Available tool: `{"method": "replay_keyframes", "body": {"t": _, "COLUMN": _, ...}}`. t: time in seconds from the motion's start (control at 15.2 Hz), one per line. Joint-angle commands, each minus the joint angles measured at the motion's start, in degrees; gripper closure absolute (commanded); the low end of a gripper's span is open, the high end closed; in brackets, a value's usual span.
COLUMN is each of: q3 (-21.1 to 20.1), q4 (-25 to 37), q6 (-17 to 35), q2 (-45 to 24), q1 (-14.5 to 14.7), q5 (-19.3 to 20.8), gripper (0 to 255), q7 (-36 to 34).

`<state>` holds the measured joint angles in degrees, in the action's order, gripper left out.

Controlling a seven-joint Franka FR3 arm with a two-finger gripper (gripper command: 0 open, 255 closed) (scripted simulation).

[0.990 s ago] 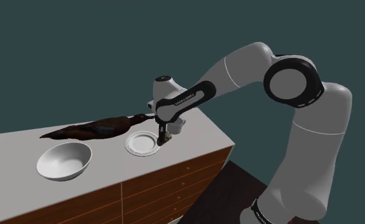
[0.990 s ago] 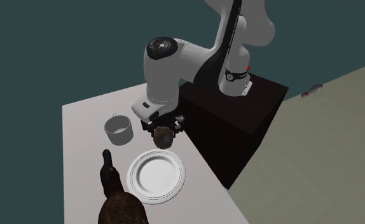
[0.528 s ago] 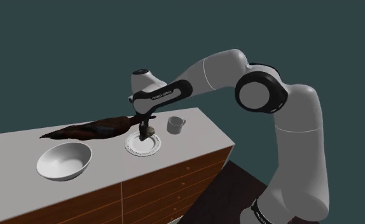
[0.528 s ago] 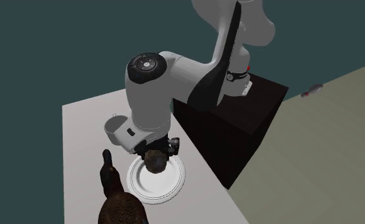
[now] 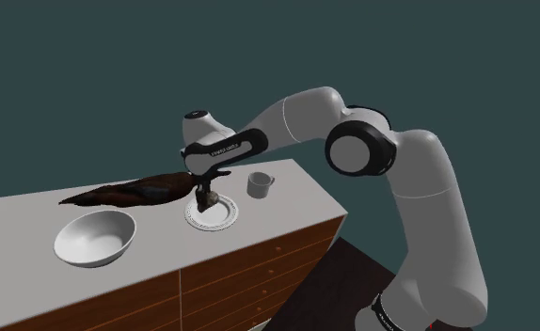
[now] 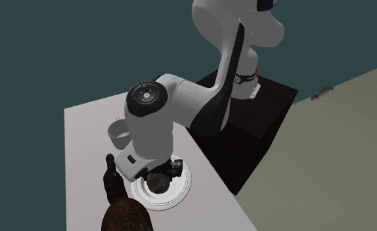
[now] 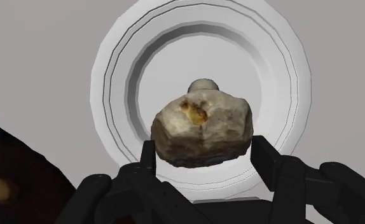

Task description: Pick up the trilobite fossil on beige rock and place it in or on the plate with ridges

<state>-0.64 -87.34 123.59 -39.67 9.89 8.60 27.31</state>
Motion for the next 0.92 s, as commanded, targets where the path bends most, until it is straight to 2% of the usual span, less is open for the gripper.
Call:
{"method": "replay_keyframes", "body": {"t": 0.0, "q3": 0.05, "q4": 0.02, "q6": 0.97, "q2": -0.96, "q1": 0.02, "q5": 0.08, "gripper": 255, "q7": -0.14}}
{"method": "replay_keyframes", "body": {"t": 0.4, "q3": 0.18, "q4": 0.06, "q6": 3.7, "q2": -3.75, "q1": 0.07, "q5": 0.31, "gripper": 255, "q7": -0.54}}
{"method": "replay_keyframes", "body": {"t": 0.86, "q3": 0.17, "q4": 0.06, "q6": 3.7, "q2": -3.75, "q1": 0.06, "q5": 0.31, "gripper": 255, "q7": -0.55}}
